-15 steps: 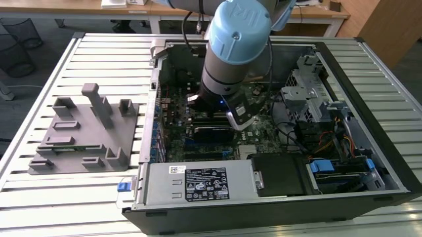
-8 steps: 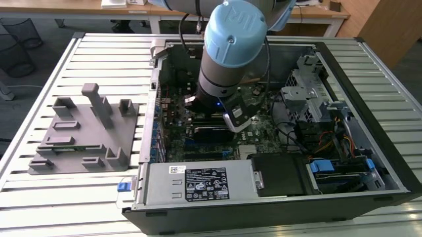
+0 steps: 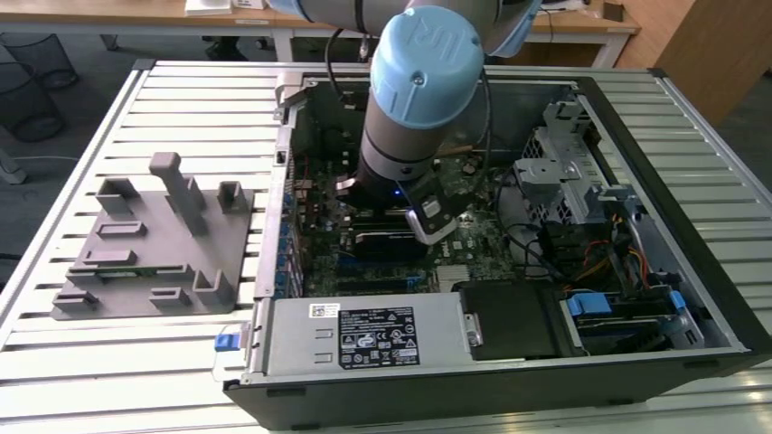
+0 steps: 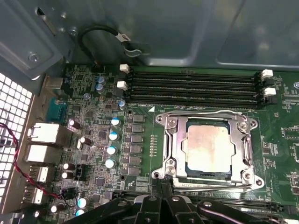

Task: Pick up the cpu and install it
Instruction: 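Install the second cpu locking lever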

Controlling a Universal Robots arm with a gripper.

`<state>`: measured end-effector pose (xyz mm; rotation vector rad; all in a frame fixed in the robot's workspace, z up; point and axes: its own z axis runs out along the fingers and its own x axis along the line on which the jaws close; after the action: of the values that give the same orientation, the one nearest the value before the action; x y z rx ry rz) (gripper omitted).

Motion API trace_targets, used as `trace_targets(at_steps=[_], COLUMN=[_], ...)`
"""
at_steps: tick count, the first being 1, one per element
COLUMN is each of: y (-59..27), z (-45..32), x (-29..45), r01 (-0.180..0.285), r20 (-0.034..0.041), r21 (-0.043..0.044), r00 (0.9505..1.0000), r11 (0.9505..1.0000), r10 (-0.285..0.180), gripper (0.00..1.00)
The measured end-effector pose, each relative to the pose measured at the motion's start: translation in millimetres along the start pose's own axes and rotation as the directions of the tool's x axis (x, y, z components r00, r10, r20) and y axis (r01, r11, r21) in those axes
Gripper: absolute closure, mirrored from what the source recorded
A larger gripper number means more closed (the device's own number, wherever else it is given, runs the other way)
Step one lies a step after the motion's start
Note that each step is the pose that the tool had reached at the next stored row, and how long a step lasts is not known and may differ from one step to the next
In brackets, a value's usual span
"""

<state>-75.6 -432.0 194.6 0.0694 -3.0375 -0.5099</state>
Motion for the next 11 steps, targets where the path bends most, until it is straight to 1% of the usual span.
trace_targets(at_steps=[11], y=[1.2], z=[3.3], x=[1.1], r01=[0.001], r20=[0.0003], r21=[-0.0082], r00=[1.0000], r11=[1.0000], r10=[-0.001], gripper=[0.89])
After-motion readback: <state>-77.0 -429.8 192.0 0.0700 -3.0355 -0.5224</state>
